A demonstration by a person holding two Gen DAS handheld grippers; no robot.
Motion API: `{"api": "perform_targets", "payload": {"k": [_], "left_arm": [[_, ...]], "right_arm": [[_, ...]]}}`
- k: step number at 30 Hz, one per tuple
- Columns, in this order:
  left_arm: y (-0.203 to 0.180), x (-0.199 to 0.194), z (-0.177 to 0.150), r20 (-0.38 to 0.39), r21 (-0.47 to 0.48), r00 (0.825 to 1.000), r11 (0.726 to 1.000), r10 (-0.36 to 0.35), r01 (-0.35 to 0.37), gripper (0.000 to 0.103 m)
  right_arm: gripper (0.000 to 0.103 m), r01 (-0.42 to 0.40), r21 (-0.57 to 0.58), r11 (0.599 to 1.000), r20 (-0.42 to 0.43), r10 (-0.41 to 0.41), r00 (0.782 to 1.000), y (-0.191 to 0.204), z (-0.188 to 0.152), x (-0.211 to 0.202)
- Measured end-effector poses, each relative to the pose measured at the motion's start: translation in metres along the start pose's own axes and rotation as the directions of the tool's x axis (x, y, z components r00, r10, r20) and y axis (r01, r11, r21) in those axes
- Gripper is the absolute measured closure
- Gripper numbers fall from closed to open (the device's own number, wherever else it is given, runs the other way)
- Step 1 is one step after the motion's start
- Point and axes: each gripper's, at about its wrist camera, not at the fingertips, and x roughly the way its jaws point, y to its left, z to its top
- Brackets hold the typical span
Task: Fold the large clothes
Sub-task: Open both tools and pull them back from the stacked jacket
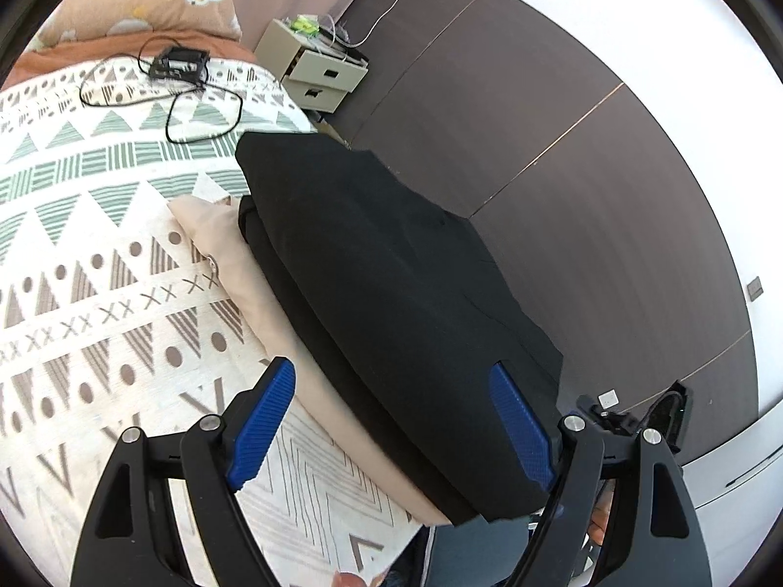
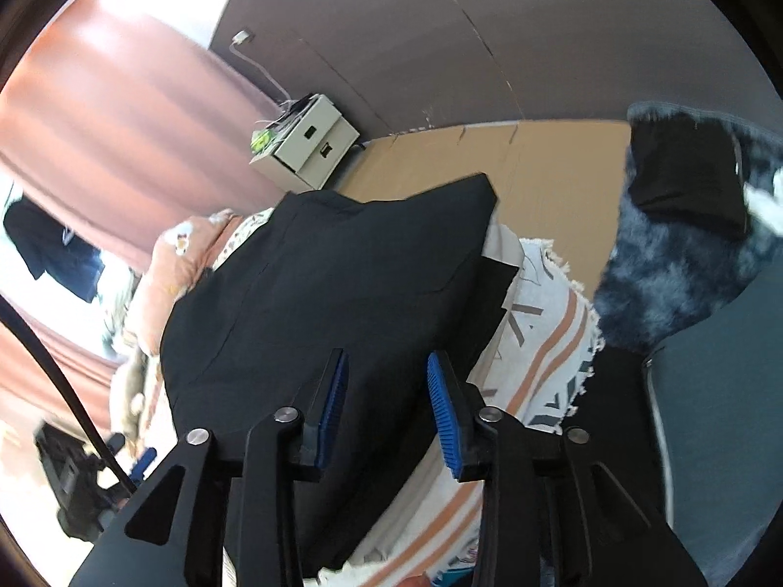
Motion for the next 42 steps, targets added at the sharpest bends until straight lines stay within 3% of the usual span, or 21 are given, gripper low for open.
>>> {"api": "perform_targets", "payload": {"k": [2,11,13,17,22,32,42], "left_arm": [[-0.006,-0.015,-0.005,0.015,0.019,1.0,1.0,0.012,-0.012,0.02],[-0.022,-0.087,-0.029,0.093,0.098,0.993,0.991,0.078,-0.087,0.02],[-0.026,-0.1,-0.035,0.107,0.113,0.991,0.989,0.086,-0.098,0.003],[-0.034,-0.134,-0.055,0.153,0.164,0.982,0.977,0.108,-0.133,0.0],[-0.045,-0.174,-0.084,0.21,0.252,0.962,0.941,0.175,-0.227,0.0],[-0.04,-0.256,-0.136,0.26,0.261,0.944,0.926,0.204,-0.272,0.0],[-0.043,-0.333,-0.201,0.357,0.307,0.898,0.876,0.256,-0.371,0.0]], "right_arm": [[0.02,0.018,-0.031,0.999,0.028,-0.017,0.999,0.012,-0.007,-0.015],[0.016,0.081,-0.173,0.982,0.125,-0.06,0.99,0.053,-0.051,-0.073],[0.012,0.074,-0.199,0.977,0.138,-0.046,0.989,0.061,-0.061,-0.085],[0.0,0.07,-0.238,0.969,0.168,-0.03,0.985,0.071,-0.083,-0.106],[0.0,0.09,-0.315,0.945,0.215,-0.022,0.976,0.09,-0.115,-0.133],[0.0,0.065,-0.406,0.911,0.258,0.046,0.965,0.106,-0.175,-0.173],[0.0,0.013,-0.486,0.874,0.243,0.121,0.962,0.104,-0.224,-0.202]]}}
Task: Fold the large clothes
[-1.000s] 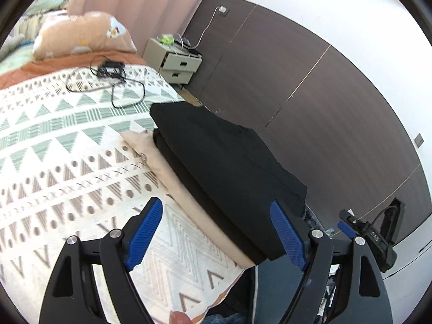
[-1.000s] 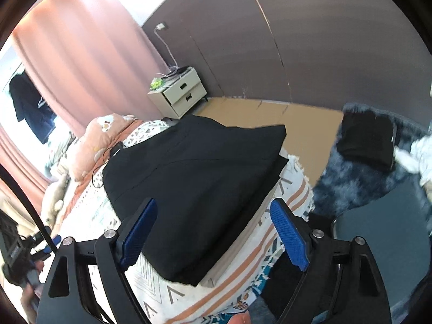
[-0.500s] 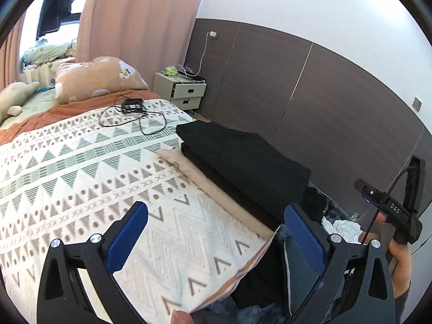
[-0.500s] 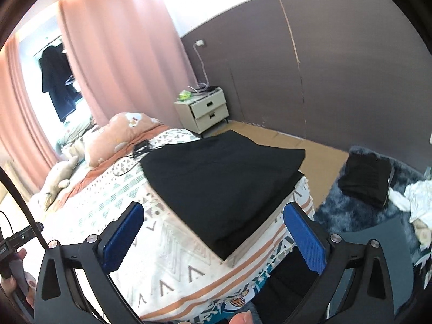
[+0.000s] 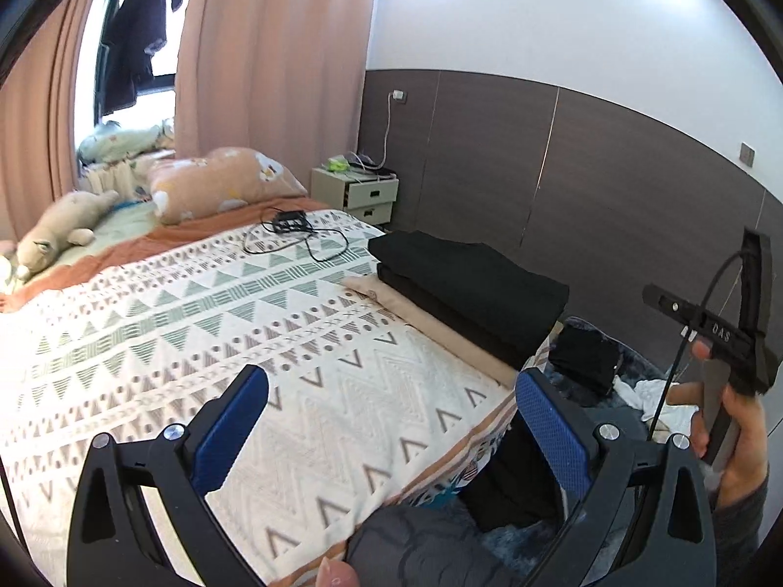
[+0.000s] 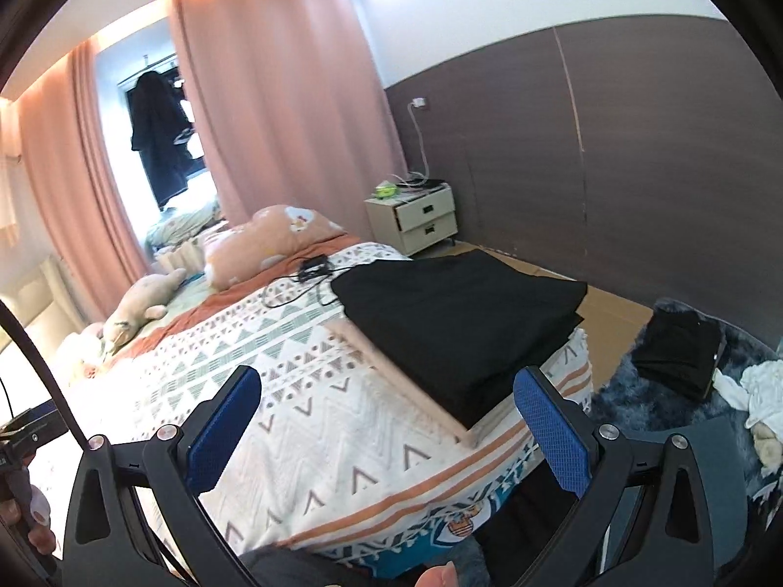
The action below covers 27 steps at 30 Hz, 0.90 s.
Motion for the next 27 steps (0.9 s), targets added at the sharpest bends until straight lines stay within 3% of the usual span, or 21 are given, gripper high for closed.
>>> {"api": "perform_targets", "payload": {"k": [8,17,27], "left_arm": [[-0.006,-0.06,-0.044,0.061,-0.007,0.995,0.997,0.082,-0.081,0.0],[-0.024,-0.113,-0.103,0.144,-0.03,0.969,0.979,0.203,-0.201,0.0],[-0.025,-0.15,-0.149,0.192,-0.089,0.939,0.958,0.286,-0.274,0.0]], "right_arm": [[0.0,-0.05,-0.044,0.998,0.03,0.051,0.998,-0.01,-0.018,-0.038],[0.0,-0.079,-0.123,0.989,0.001,0.08,0.997,-0.005,-0.053,-0.066],[0.0,-0.105,-0.176,0.979,-0.007,0.106,0.994,0.006,-0.079,-0.086]]}}
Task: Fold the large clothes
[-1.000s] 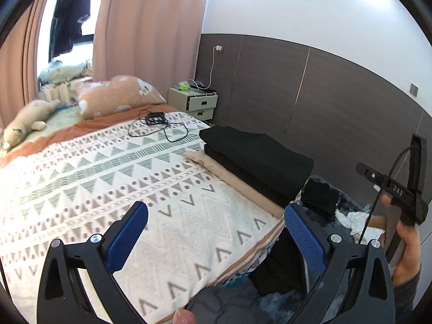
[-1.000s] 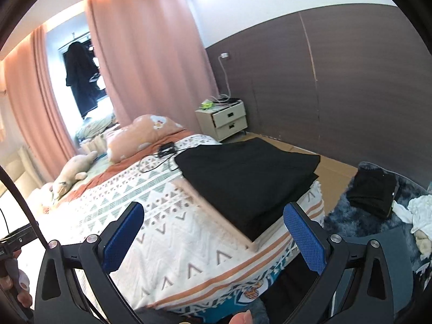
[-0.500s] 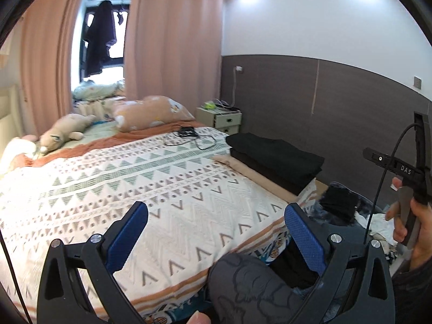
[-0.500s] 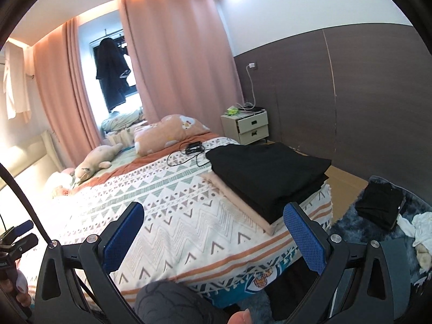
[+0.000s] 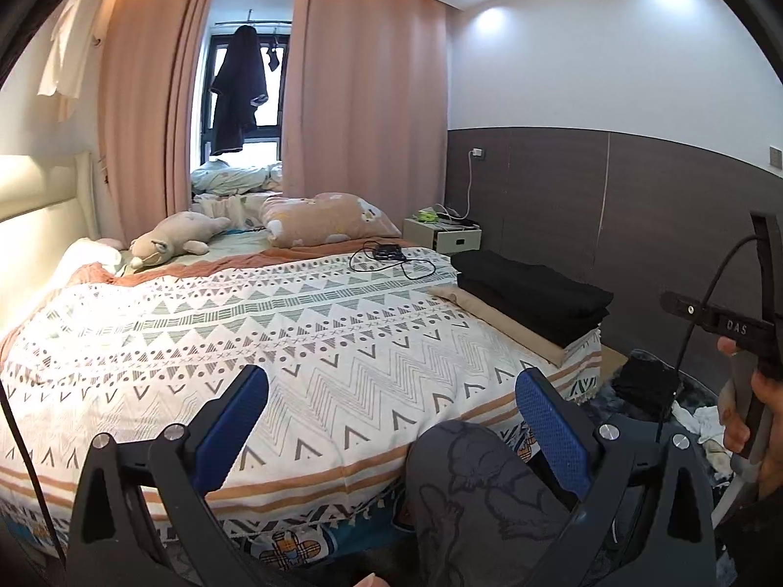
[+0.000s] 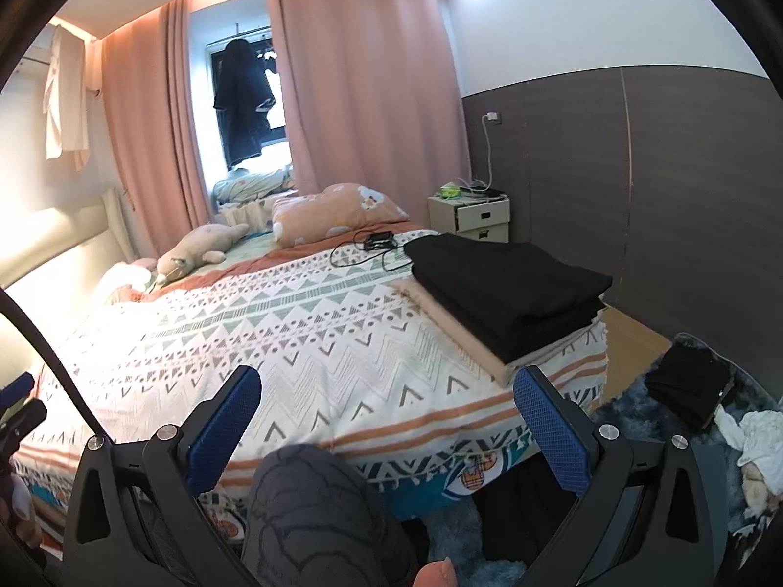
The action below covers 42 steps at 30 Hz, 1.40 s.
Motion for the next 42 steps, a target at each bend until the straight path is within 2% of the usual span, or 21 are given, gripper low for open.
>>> {"api": "perform_targets", "payload": {"k": [4,11,18,27,42], "left_arm": [[0.006,-0.014,-0.005,0.019,-0.006,0.999,0.999,0.041,-0.041,0.0],[0.01,-0.022,-0.011,0.013,-0.025,0.999,0.999,0.047,-0.047,0.0],[0.011,-0.023,-0.013,0.013,-0.03,0.998,0.998,0.058,-0.058,0.0],[0.012,-0.019,-0.015,0.004,-0.042,0.998,0.997,0.066,-0.066,0.0],[0.013,-0.024,-0.015,0.005,-0.048,0.998,0.997,0.066,-0.066,0.0]], "right_arm": [[0.0,0.005,-0.003,1.0,0.021,-0.005,1.0,0.001,-0.013,-0.009],[0.0,0.005,-0.007,1.0,-0.005,-0.005,1.0,0.011,-0.023,-0.001],[0.0,-0.011,-0.005,1.0,0.003,0.011,1.0,0.021,-0.023,-0.001],[0.0,-0.007,0.006,1.0,0.001,0.007,1.0,0.026,-0.039,-0.003],[0.0,0.002,0.023,1.0,-0.004,-0.002,1.0,0.03,-0.04,-0.004]]}}
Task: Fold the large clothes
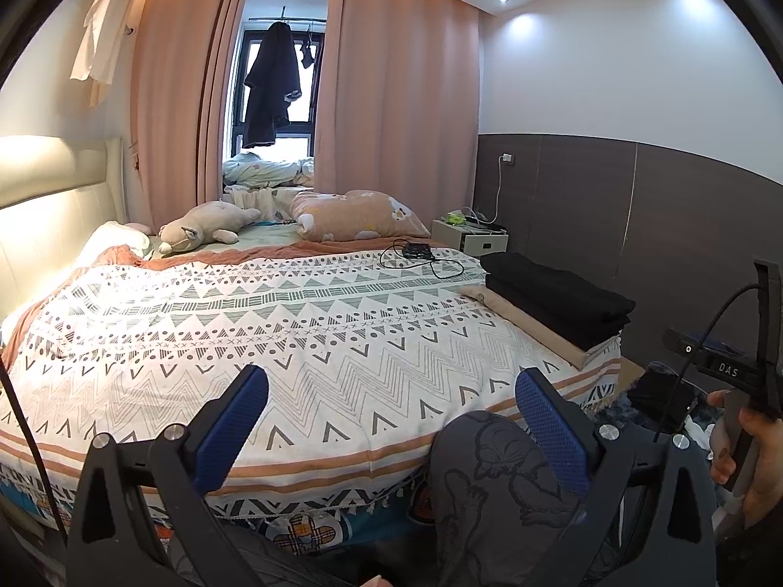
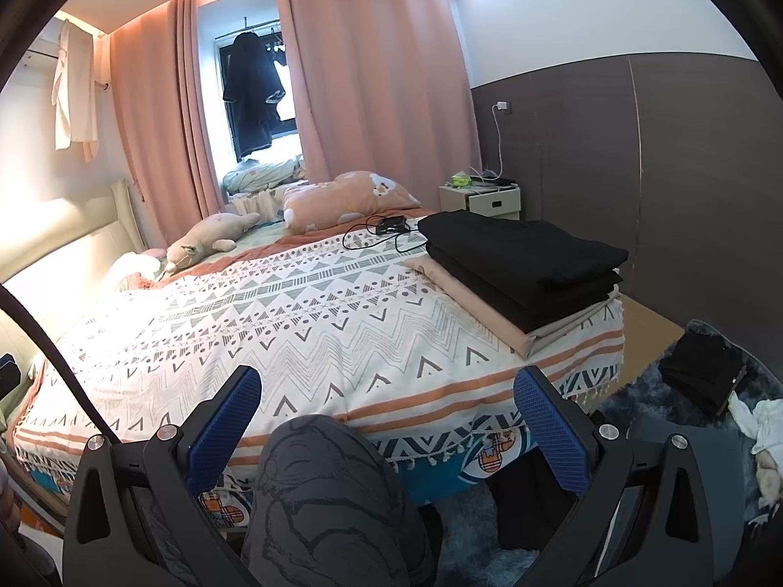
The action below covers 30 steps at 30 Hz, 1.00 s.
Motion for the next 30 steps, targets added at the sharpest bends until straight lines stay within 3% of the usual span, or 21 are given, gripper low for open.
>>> {"api": "perform_targets", "payload": {"k": [30], "left_arm": [[-0.001,-0.014,0.002,0.036,-0.007,0.999,1.0,0.018,-0.018,0.0]], "right_arm": [[0.0,-0.015,-0.011,1.0,0.002,0.015,1.0,0.007,-0.003,-0.005]]}}
